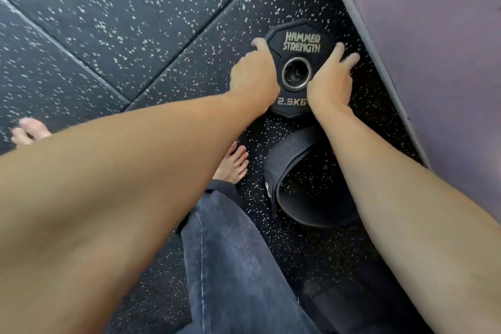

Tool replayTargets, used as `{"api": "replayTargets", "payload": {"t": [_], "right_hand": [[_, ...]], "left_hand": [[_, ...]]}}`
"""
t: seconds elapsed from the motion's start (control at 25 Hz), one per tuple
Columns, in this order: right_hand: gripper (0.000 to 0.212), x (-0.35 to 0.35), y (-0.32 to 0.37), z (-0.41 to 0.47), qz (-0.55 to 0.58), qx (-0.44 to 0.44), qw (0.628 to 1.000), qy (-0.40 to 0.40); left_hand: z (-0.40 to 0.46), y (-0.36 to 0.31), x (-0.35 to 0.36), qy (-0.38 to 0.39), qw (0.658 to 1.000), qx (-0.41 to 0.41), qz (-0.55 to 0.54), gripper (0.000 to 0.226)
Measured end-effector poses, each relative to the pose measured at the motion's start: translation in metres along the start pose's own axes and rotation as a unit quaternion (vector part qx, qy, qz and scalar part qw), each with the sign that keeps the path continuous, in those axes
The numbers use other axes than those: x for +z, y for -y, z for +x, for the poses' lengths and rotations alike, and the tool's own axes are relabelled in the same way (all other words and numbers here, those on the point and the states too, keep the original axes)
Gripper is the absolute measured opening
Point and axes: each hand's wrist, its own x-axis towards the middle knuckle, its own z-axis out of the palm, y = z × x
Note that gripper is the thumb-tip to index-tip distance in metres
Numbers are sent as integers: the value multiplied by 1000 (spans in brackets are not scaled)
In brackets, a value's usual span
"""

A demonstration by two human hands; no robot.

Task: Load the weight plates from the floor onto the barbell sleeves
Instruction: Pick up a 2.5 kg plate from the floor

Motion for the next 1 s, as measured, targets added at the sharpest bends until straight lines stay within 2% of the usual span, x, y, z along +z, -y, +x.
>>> {"api": "replayTargets", "payload": {"t": [0.16,0.32,0.48,0.72,0.88,1.0], "right_hand": [[61,10,-8,20,-2,42,999,16],[54,1,-5,15,6,16,1000,1],[44,-17,32,-38,57,-33,998,7],[50,-106,107,-125,89,-140,986,4],[50,-195,146,-186,159,-227,960,-47],[58,-284,171,-231,222,-264,934,-92]], "left_hand": [[23,7,20,-25,999,-7,-39,55],[23,20,12,-35,996,17,-84,42],[-4,52,-29,-71,995,-3,-77,37],[-74,101,-155,-144,987,-51,-45,39],[-134,108,-266,-215,973,-68,-51,36],[-182,96,-359,-276,956,-72,-65,33]]}}
